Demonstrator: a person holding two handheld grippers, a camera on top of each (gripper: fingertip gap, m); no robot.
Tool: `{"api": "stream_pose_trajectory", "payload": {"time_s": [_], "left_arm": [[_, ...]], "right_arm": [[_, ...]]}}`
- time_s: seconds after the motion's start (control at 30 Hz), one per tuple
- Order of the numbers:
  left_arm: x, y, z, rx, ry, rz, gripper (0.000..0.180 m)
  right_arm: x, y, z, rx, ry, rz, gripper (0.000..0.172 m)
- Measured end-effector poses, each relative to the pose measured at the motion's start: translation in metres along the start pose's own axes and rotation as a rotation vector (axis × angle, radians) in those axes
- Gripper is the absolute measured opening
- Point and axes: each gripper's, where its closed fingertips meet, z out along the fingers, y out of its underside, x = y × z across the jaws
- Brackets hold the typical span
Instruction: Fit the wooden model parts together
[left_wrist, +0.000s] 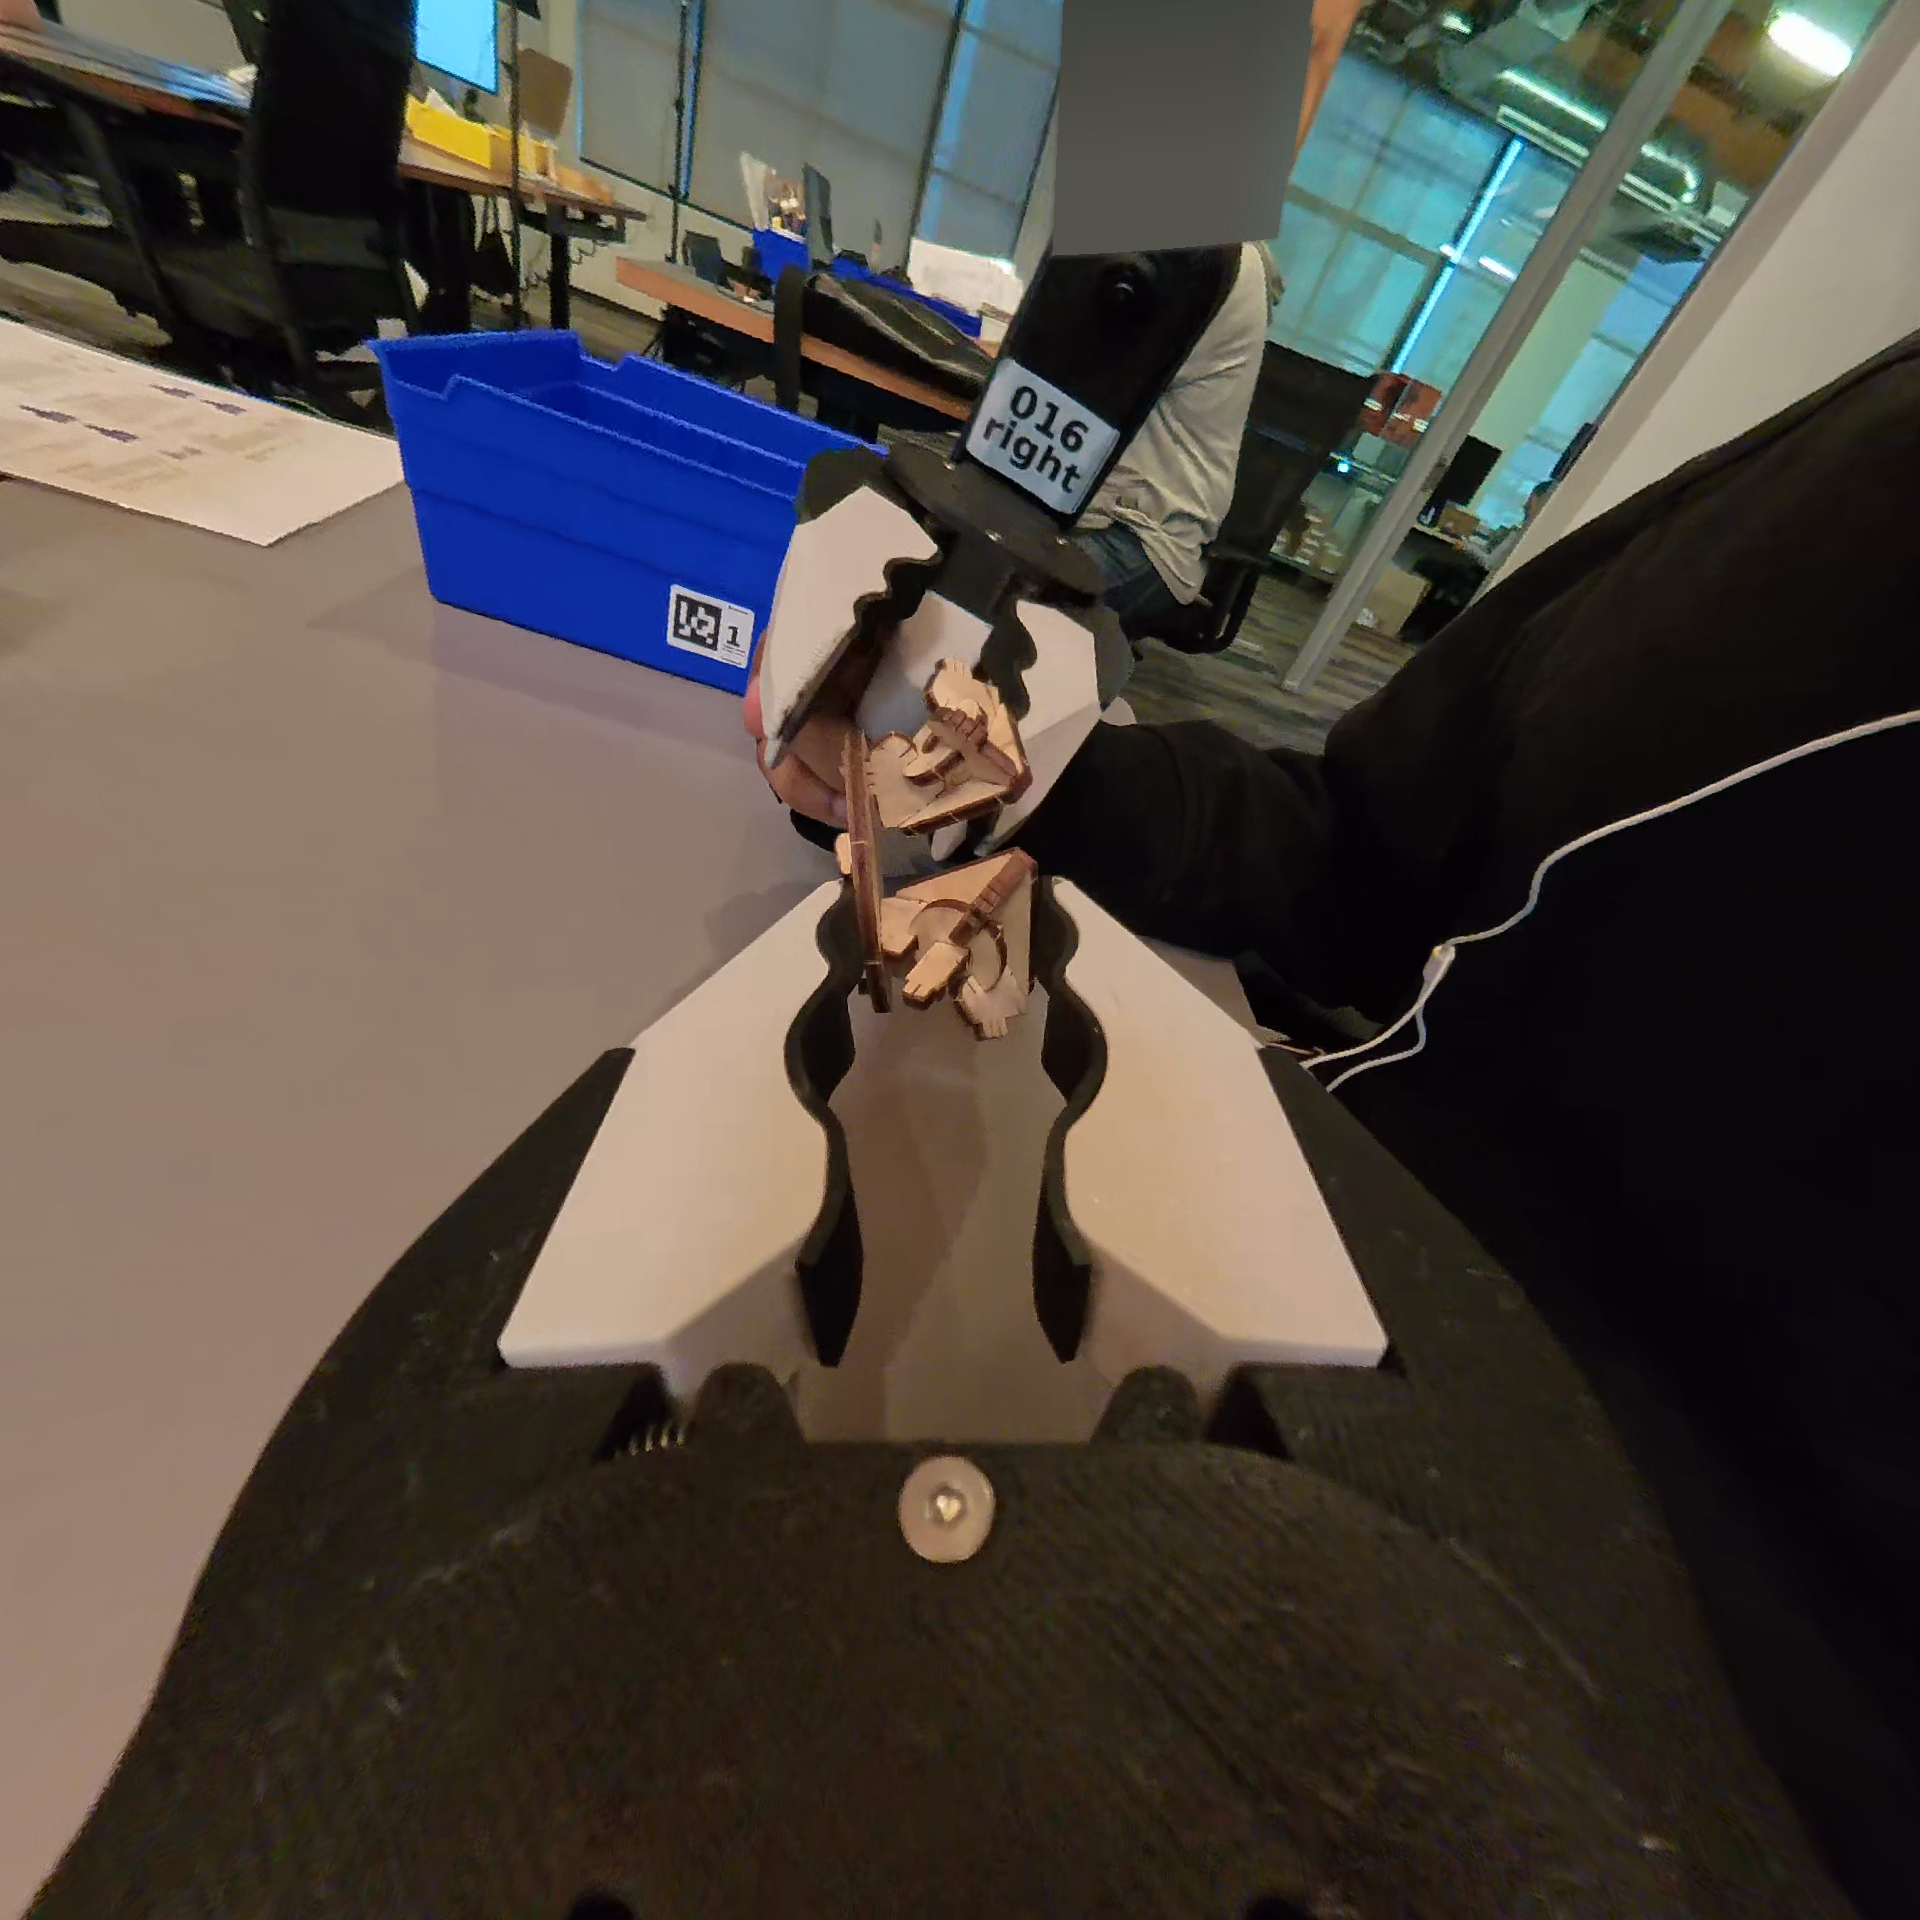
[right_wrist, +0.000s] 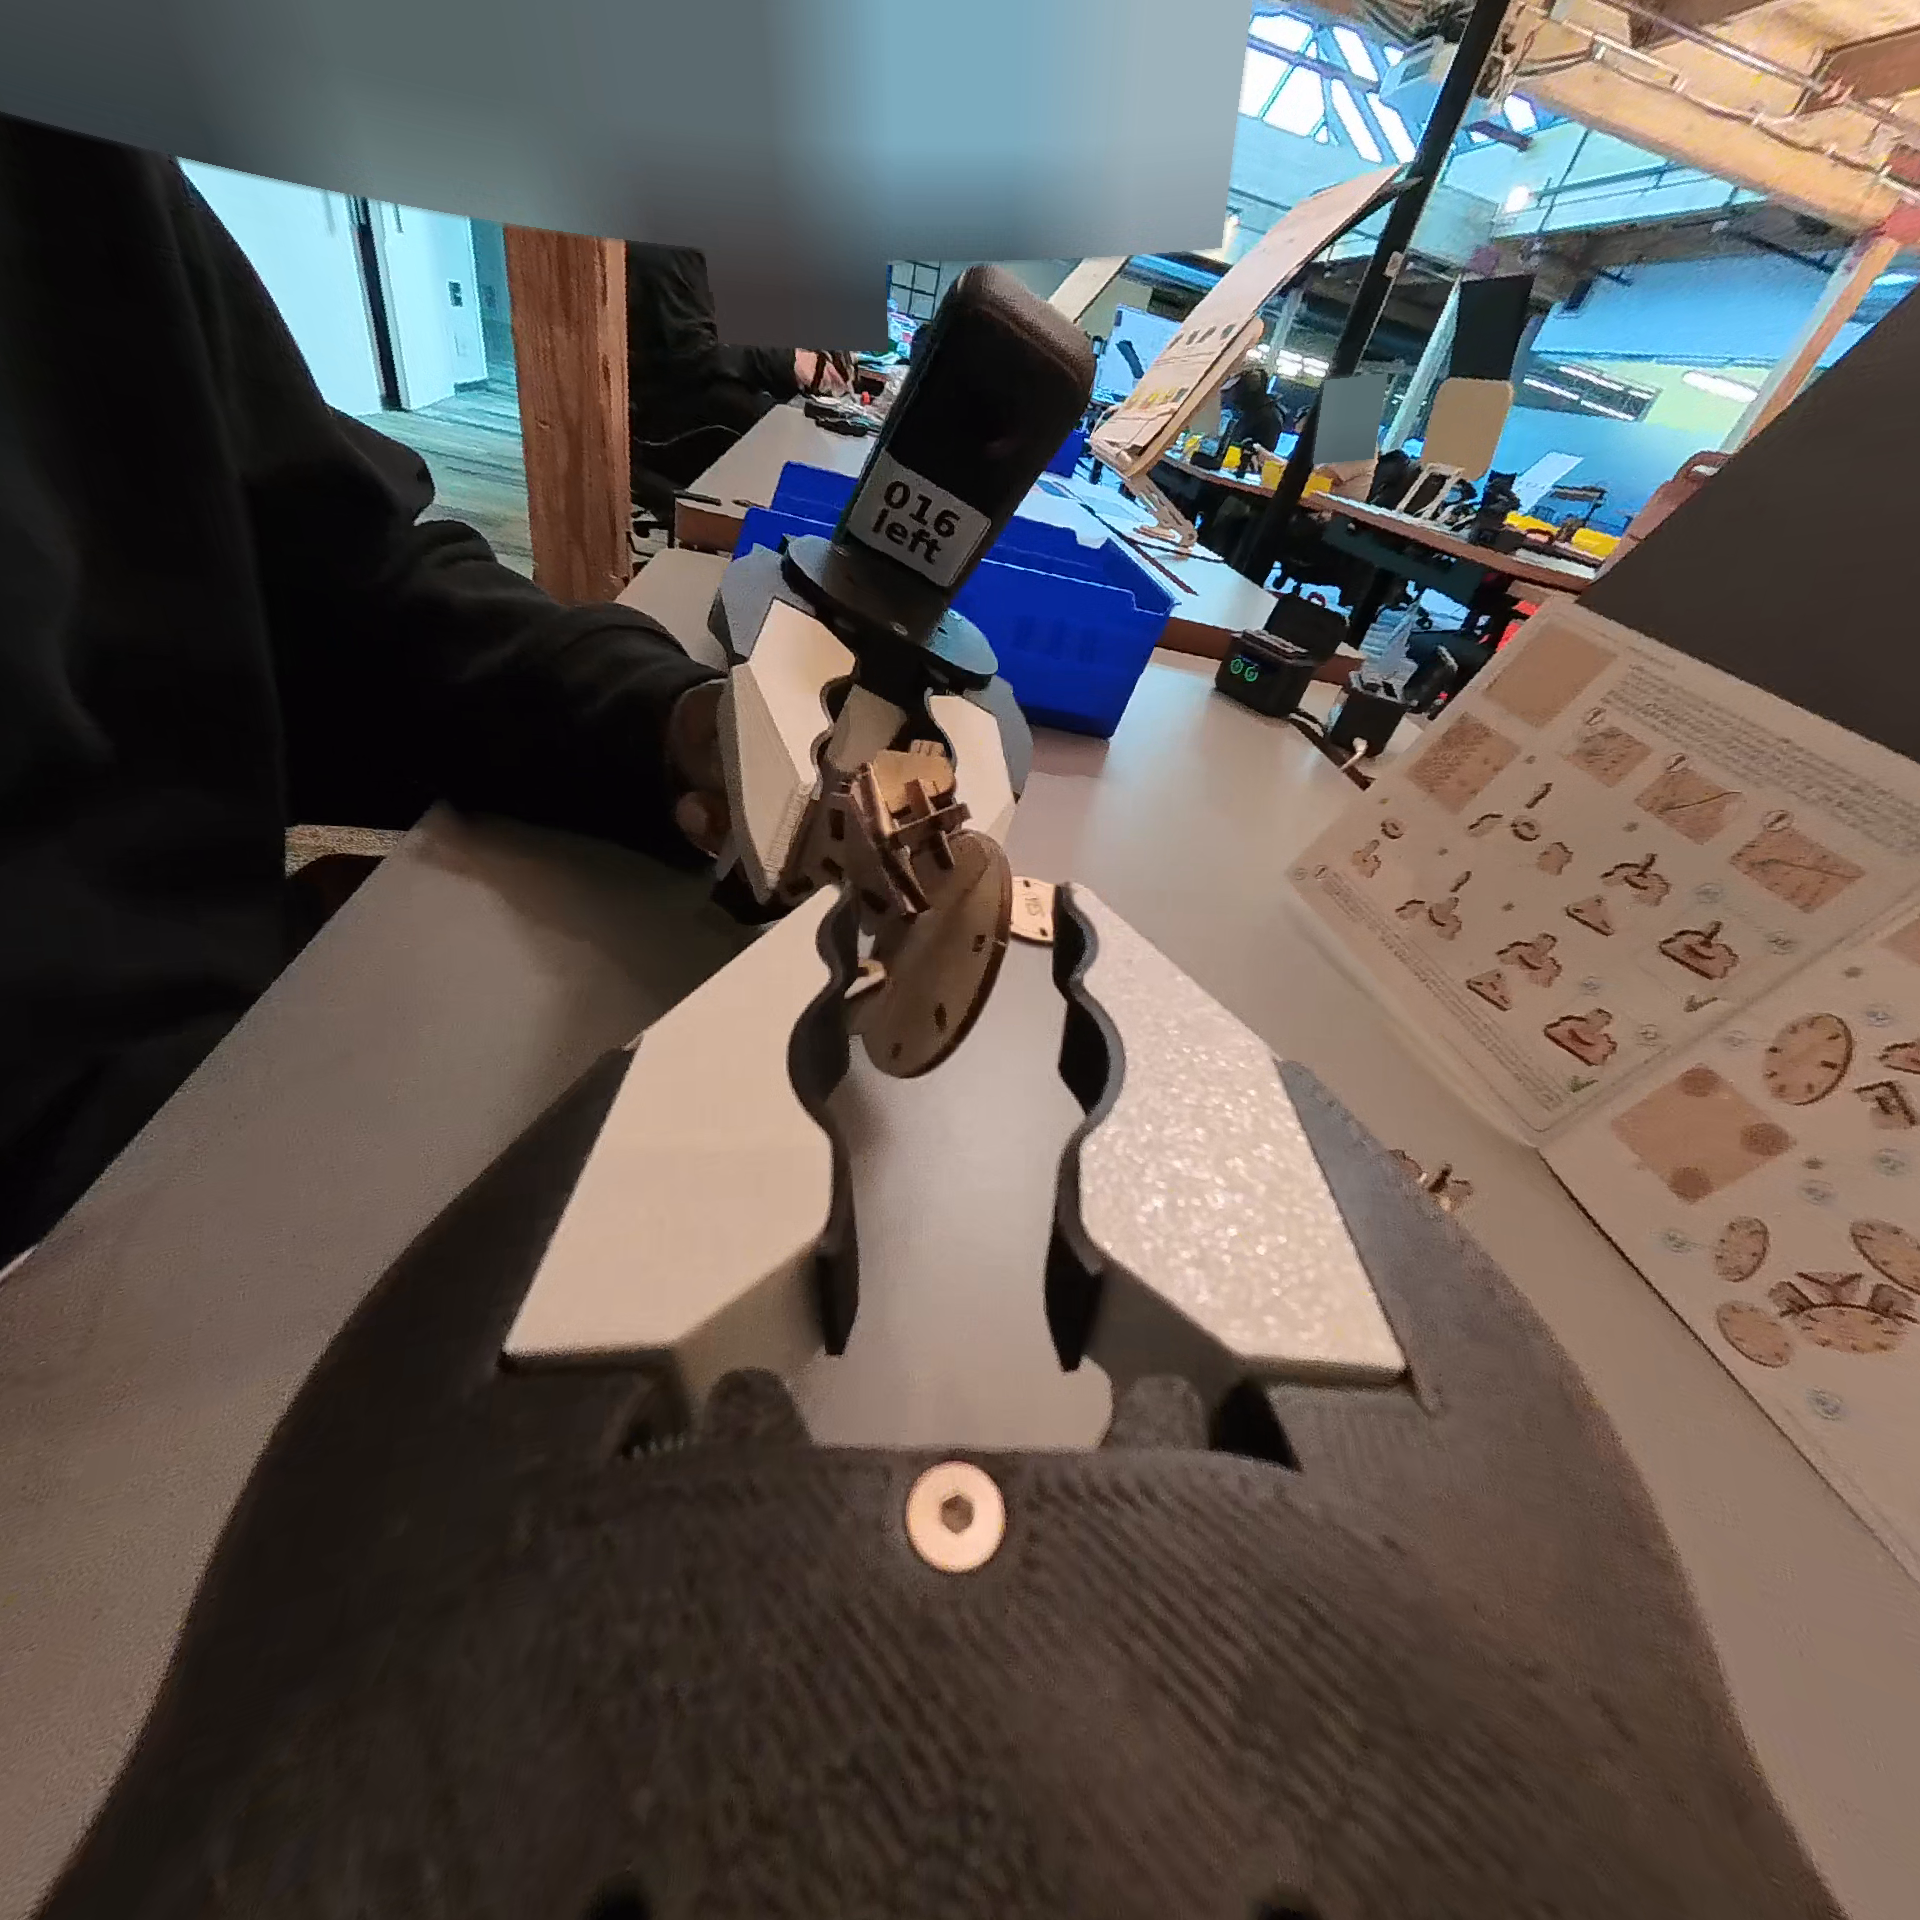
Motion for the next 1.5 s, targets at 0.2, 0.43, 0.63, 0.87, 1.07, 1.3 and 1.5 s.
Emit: {"api": "stream_pose_trajectory", "payload": {"time_s": [0.2,0.43,0.63,0.87,1.07,1.3,1.5], "left_arm": [[0.005,-0.002,0.002,0.025,0.051,-0.079,0.029],[0.008,-0.004,0.002,0.042,0.086,-0.122,0.029],[0.010,-0.003,0.002,0.041,0.121,-0.157,0.029],[0.012,-0.001,0.004,0.030,0.118,-0.148,0.029],[0.014,-0.002,0.004,0.035,0.112,-0.137,0.029],[0.015,-0.002,0.005,0.030,0.106,-0.128,0.029],[0.016,-0.002,0.005,0.032,0.102,-0.122,0.029]], "right_arm": [[-0.003,0.001,0.003,0.006,-0.012,0.009,0.029],[-0.004,-0.003,0.002,0.036,-0.034,0.037,0.020],[-0.006,-0.004,0.003,0.050,-0.051,0.057,0.020],[-0.008,-0.004,0.001,0.065,-0.070,0.060,0.019],[-0.009,-0.005,0.001,0.072,-0.086,0.070,0.019],[-0.010,-0.004,0.000,0.067,-0.093,0.052,0.018],[-0.010,-0.005,-0.001,0.067,-0.087,0.010,0.018]]}}
